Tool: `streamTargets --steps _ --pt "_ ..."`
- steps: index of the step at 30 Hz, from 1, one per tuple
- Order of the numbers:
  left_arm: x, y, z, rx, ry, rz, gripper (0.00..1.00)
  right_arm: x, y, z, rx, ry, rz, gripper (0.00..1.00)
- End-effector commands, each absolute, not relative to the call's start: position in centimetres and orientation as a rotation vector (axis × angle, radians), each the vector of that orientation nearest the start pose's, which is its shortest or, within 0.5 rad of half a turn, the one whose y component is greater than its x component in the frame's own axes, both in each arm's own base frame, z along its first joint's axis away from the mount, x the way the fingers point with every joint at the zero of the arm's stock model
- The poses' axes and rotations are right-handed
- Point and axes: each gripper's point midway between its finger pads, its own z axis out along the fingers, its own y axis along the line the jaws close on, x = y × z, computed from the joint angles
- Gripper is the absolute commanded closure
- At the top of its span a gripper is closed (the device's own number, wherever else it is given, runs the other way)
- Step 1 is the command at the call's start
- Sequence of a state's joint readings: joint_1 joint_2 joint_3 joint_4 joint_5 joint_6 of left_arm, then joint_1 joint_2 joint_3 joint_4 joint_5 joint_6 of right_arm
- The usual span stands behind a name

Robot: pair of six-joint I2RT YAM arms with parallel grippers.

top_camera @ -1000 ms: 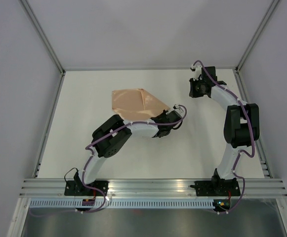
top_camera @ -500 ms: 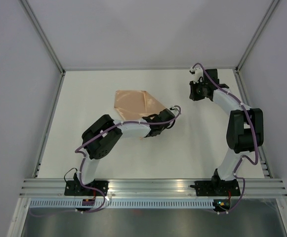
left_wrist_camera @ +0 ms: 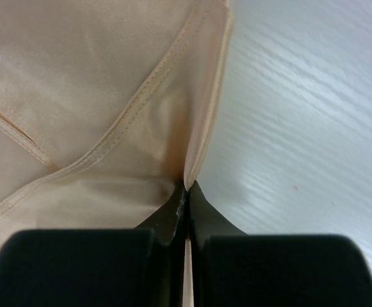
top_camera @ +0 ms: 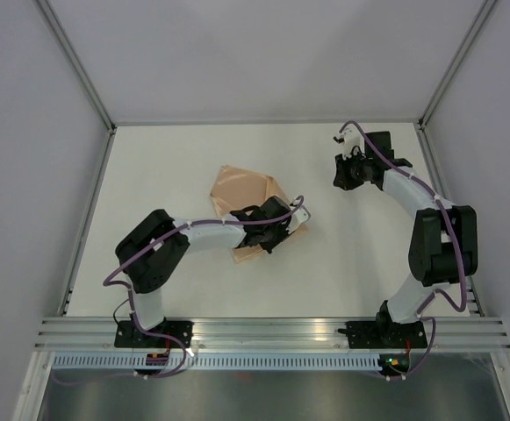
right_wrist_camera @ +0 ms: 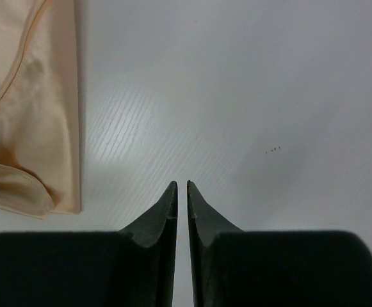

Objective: Fold the napkin, place the utensils inside, and roll it up
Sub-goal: Roll the napkin at the center of the board.

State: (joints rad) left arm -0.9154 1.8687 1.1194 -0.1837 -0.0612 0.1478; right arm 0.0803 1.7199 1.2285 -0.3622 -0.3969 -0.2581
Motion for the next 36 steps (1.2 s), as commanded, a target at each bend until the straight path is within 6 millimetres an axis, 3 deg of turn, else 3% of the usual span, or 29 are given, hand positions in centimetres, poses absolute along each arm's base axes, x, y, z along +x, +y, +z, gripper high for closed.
streamTargets --steps 1,4,8,13,26,36 --pt "23.2 -31.8 1.5 1.369 2.278 -0.437 0.98 41.6 10.2 12.9 -0.652 2.213 0.454 0.84" --pt "22.3 -30.9 1.9 1.359 2.306 -0.494 0.98 40.4 10.7 13.0 -0.689 2.202 0.491 0.84" --pt "22.6 -29.7 1.3 1.330 2.349 -0.469 0.98 39.2 11.3 12.5 -0.749 2.192 0.505 0.83" --pt "23.2 -30.1 1.3 1.303 2.345 -0.465 0.96 38.1 12.4 12.1 -0.831 2.166 0.486 0.83" --pt "24.2 -31.2 3.6 1.224 2.254 -0.503 0.54 36.9 14.1 12.6 -0.951 2.084 0.463 0.80" --pt "26.1 -32.4 8.4 1.116 2.130 -0.585 0.43 36.3 14.6 13.5 -1.015 2.024 0.471 0.79"
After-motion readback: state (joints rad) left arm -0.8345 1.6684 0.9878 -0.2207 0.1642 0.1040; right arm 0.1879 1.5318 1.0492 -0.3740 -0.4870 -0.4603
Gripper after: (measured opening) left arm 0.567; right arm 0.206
